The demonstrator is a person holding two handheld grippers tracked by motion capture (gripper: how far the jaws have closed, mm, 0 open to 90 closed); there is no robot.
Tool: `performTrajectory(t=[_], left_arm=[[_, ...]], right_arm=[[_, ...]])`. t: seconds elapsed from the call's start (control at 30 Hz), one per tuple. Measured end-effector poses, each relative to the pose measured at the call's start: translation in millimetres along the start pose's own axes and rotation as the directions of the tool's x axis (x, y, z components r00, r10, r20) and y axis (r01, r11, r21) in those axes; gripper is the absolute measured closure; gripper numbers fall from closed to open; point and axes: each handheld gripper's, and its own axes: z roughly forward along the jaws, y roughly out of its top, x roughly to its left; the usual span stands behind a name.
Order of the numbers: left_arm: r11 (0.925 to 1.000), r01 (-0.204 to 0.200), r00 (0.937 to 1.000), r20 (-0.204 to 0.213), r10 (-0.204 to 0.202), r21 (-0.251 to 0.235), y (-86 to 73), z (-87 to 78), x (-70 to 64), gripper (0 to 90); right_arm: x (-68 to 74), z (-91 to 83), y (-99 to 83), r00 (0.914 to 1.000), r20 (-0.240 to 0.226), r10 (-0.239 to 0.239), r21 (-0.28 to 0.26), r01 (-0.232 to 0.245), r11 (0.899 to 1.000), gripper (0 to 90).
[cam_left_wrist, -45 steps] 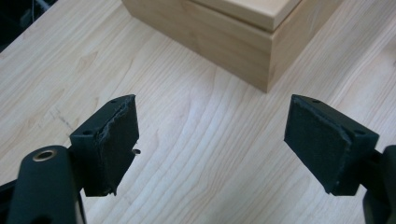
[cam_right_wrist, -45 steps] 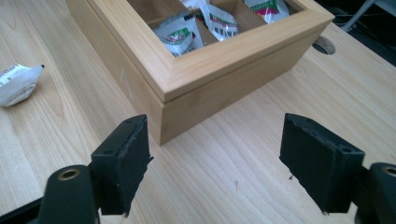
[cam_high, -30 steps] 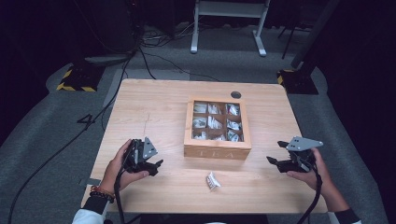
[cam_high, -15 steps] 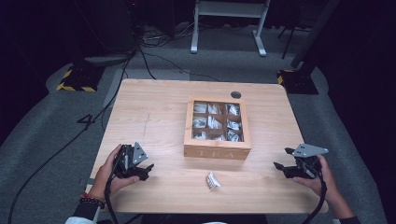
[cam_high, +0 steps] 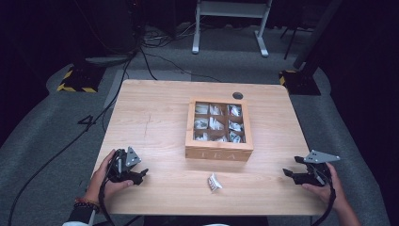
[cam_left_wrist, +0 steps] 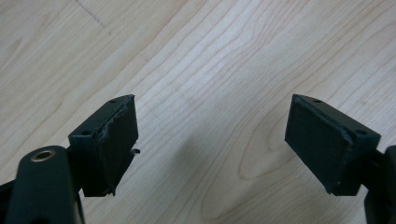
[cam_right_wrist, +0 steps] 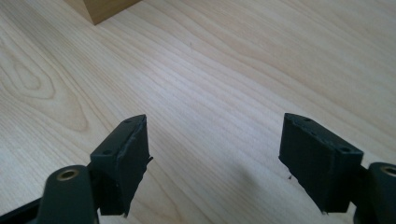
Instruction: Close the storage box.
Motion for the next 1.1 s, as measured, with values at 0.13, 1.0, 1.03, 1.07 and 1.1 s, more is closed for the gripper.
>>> performTrajectory(t=[0.13,1.0,1.03,1.07,1.1], left_arm=[[0.9992,0.040,0.9991,0.016,-0.040,-0.005,-9.3,0.8,5.0,17.7],[0.9713,0.218,0.9706,0.124,-0.206,-0.094,-44.5,1.8,19.7,15.8],[0.9713,0.219,0.9706,0.124,-0.207,-0.094,-44.4,1.8,19.6,15.8],[0.9714,0.218,0.9706,0.124,-0.206,-0.094,-44.5,1.8,19.7,15.8],[0.9713,0.218,0.9706,0.124,-0.206,-0.094,-44.4,1.8,19.6,15.8]], right_arm=[[-5.8,0.0,-13.1,0.9986,-0.005,0.053,-0.005,-0.053,0.999,23.9],[-10.8,-0.8,-32.5,0.9886,0.061,0.138,-0.029,-0.136,0.990,20.3],[-10.8,-0.8,-32.5,0.9885,0.062,0.138,-0.029,-0.137,0.990,20.3],[-10.8,-0.8,-32.5,0.9884,0.062,0.139,-0.029,-0.137,0.990,20.4],[-10.9,-0.7,-32.5,0.9884,0.062,0.139,-0.029,-0.137,0.990,20.3]])
